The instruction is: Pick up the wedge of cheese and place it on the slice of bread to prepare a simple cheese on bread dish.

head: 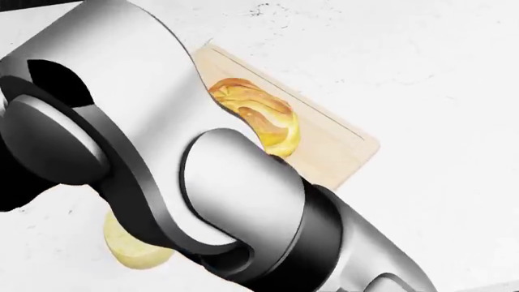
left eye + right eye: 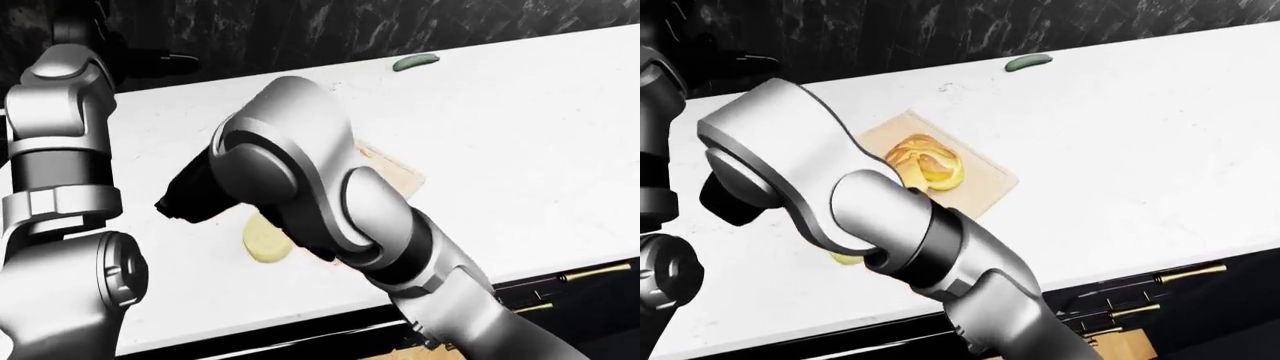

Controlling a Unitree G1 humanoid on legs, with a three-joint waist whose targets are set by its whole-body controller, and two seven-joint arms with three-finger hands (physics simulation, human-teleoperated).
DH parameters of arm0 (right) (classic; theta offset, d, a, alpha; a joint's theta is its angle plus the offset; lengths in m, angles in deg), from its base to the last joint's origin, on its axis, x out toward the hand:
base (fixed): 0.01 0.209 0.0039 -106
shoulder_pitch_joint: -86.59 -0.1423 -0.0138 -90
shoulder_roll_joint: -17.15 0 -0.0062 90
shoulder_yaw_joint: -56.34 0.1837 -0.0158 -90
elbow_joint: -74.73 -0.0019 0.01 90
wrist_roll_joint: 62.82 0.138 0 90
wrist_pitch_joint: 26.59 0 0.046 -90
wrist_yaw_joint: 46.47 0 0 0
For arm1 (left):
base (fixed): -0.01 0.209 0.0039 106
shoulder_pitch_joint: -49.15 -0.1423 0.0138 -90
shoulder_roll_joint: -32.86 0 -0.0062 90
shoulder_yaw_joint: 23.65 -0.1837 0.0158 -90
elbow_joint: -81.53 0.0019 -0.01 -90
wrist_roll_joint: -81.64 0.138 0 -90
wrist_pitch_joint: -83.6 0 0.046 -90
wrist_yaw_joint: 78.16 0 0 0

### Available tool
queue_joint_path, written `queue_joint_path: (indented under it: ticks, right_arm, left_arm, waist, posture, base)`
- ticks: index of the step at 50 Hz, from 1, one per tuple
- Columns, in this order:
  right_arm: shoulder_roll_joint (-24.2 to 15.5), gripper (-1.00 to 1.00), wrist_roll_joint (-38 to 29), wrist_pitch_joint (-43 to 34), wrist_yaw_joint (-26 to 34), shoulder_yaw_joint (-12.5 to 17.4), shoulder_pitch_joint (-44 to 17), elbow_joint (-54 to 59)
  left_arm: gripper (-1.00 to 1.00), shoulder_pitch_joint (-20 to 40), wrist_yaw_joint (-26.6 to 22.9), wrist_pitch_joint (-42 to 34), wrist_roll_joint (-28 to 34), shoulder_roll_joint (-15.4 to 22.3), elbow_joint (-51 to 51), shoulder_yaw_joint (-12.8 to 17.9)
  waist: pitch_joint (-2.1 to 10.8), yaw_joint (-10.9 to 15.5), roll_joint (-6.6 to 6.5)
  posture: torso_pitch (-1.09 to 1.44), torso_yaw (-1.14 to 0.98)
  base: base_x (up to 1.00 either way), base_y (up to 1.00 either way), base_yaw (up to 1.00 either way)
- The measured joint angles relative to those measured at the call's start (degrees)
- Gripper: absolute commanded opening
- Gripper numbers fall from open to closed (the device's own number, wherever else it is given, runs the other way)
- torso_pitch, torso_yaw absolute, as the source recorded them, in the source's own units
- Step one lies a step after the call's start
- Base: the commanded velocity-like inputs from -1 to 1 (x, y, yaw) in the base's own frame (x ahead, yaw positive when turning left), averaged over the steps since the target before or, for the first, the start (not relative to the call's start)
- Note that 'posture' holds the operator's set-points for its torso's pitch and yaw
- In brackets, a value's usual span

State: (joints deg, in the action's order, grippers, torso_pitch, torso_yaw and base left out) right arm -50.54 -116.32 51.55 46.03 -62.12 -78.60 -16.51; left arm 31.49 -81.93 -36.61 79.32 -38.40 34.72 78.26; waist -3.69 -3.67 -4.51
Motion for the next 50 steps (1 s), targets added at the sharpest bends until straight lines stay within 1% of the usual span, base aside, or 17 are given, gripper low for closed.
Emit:
queue_joint_path:
  ticks: [2,9,13,18,23,27,31,34,50]
  right_arm:
    - [0.9,1.00,-1.0,-2.1,0.0,0.0,0.8,-0.7]
    - [6.3,1.00,-8.7,-5.7,0.0,3.0,4.8,-1.4]
    - [9.3,1.00,-12.9,-5.1,0.0,4.8,6.8,-0.9]
    - [11.5,1.00,-16.9,-3.1,0.0,7.1,8.3,-0.3]
    - [12.3,1.00,-19.5,0.4,0.0,8.8,10.9,0.4]
    - [12.3,1.00,-20.8,2.4,0.0,9.4,12.9,0.5]
    - [11.8,1.00,-21.3,4.8,0.0,10.2,13.6,1.0]
    - [12.1,1.00,-21.9,6.2,0.0,10.9,14.3,1.0]
    - [17.0,1.00,-26.0,9.3,0.0,11.1,19.1,0.5]
  left_arm:
    - [1.00,0.0,0.0,-0.1,0.0,0.0,-0.2,-0.1]
    - [1.00,-0.1,0.0,-0.1,0.0,-0.1,-0.4,0.0]
    - [1.00,-0.1,0.1,0.3,0.0,0.0,0.2,0.0]
    - [1.00,-0.1,0.0,0.4,-0.1,0.1,0.5,0.1]
    - [1.00,0.0,-0.1,0.3,-0.2,0.3,0.0,0.1]
    - [1.00,-0.2,0.0,0.6,-0.2,0.2,0.1,0.1]
    - [1.00,-0.5,0.0,0.5,-0.3,0.1,0.0,0.1]
    - [1.00,-0.8,0.0,0.4,-0.4,0.1,-0.1,0.2]
    - [1.00,-1.1,0.2,0.8,-0.7,0.2,0.0,0.2]
  waist:
    - [0.02,0.0,-0.02]
    - [0.26,0.1,-0.29]
    - [0.34,0.1,-0.56]
    - [0.42,0.0,-0.78]
    - [0.53,-0.1,-0.93]
    - [0.61,-0.2,-1.02]
    - [0.58,-0.3,-1.04]
    - [0.61,-0.3,-1.03]
    - [0.78,-0.4,-1.13]
  posture:
    - [0.00,0.00]
    - [0.00,0.00]
    - [0.00,0.00]
    - [0.00,0.00]
    - [0.00,0.00]
    - [0.00,0.00]
    - [0.00,0.00]
    - [0.00,0.00]
    - [0.00,0.00]
  base:
    - [0.00,0.00,0.00]
    - [0.00,0.00,0.00]
    - [0.00,0.00,0.00]
    - [0.00,0.00,0.00]
    - [0.00,0.00,0.00]
    - [0.00,0.00,0.00]
    - [0.00,0.00,0.00]
    - [0.00,0.00,0.00]
    - [0.00,0.00,0.00]
